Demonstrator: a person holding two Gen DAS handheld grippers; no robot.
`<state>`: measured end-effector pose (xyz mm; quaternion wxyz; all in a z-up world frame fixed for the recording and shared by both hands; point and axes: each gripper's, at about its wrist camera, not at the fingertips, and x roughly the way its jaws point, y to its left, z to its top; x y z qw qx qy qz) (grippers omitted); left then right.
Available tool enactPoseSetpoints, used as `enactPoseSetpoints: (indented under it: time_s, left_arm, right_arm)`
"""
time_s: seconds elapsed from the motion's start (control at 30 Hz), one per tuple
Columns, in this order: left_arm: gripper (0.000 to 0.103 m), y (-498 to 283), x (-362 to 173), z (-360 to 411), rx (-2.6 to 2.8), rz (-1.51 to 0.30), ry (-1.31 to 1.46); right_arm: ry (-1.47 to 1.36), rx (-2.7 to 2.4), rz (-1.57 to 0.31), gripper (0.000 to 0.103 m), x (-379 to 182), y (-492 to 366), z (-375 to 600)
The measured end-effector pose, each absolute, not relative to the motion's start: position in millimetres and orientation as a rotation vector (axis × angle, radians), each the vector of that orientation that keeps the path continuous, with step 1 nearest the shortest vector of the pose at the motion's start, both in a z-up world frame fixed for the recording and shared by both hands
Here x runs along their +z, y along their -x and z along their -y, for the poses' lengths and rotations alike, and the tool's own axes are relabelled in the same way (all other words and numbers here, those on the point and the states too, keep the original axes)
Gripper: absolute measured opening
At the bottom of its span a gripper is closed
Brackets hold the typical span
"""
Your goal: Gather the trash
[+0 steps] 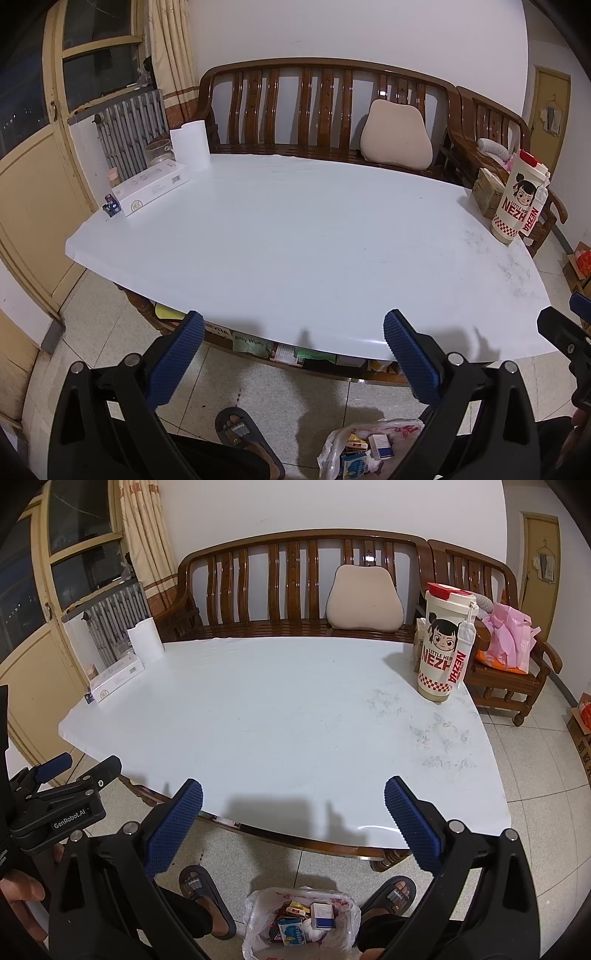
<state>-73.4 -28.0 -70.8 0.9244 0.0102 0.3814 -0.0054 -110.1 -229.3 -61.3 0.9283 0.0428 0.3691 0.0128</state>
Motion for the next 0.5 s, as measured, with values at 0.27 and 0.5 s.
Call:
enactPoseSetpoints:
  time_s: [0.27,0.5]
  left_arm:
    - [0.095,73.3,-70.1,23.9,-0.004,-0.778,-0.008]
    - [0.095,70.8,-70.9,20.6,0.005,-0.782,-0.001]
  right_arm:
    - [-0.089,0.024,-0.756,0.096,-63.0,109.5,229.5]
    - [-0.09,0.026,-0.758,0.096,-63.6,109.1,229.7]
